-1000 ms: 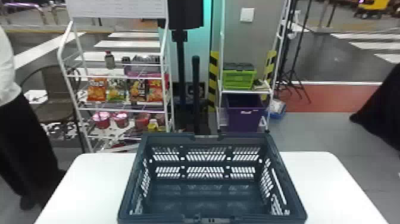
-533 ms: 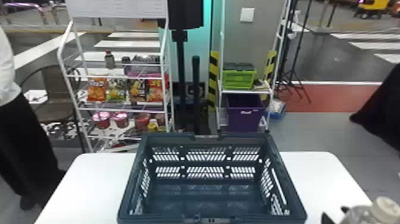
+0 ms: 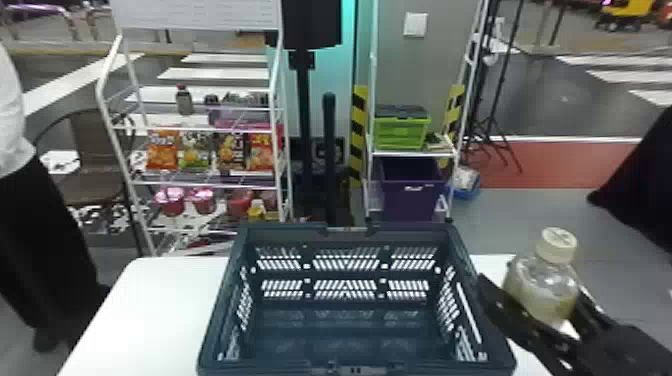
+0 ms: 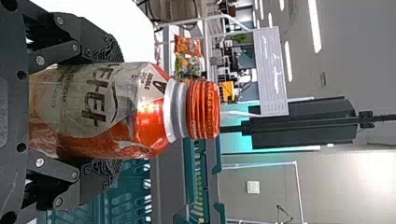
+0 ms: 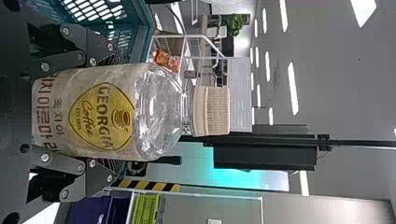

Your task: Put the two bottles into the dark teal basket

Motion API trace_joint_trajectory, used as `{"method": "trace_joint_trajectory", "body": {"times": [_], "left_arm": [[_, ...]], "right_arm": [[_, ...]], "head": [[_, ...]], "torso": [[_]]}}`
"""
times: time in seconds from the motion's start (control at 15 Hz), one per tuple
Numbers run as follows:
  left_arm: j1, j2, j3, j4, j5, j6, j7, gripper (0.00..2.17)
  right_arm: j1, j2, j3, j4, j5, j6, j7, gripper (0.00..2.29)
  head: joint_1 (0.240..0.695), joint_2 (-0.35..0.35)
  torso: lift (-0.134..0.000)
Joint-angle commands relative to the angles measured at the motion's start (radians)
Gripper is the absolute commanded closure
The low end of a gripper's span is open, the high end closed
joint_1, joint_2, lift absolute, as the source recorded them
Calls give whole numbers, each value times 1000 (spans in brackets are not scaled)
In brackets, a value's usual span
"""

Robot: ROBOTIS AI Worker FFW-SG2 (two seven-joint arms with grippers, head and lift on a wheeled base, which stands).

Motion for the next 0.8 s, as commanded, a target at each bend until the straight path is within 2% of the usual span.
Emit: {"method": "trace_joint_trajectory", "body": {"times": [0.0,0.2,0.27,0.33,0.4,0.6,0.73], "left_arm": [[3,8,-3,6,5,-12,-1,2148],[3,10,-3,21,12,-27,-1,2148],[-2,10,-3,25,15,-27,-1,2148],[-5,8,-3,30,18,-27,-1,2148],[-6,8,-3,32,20,-27,-1,2148],[-8,5,-3,39,23,-30,-1,2148],[-9,2,-3,45,25,-33,-1,2148]], "right_arm": [[-111,1,41,21,72,131,-2,2290],[-207,1,112,60,167,260,-6,2290],[-257,1,153,75,207,362,-9,2290],[-303,1,189,99,210,463,-35,2290],[-332,1,204,121,216,490,-45,2290],[-433,1,245,195,253,632,-45,2290],[-476,1,259,279,264,635,-45,2290]], "head": [[499,0],[499,0],[499,0],[499,0],[499,0],[499,0],[499,0]], "torso": [[0],[0],[0],[0],[0],[0],[0]]}}
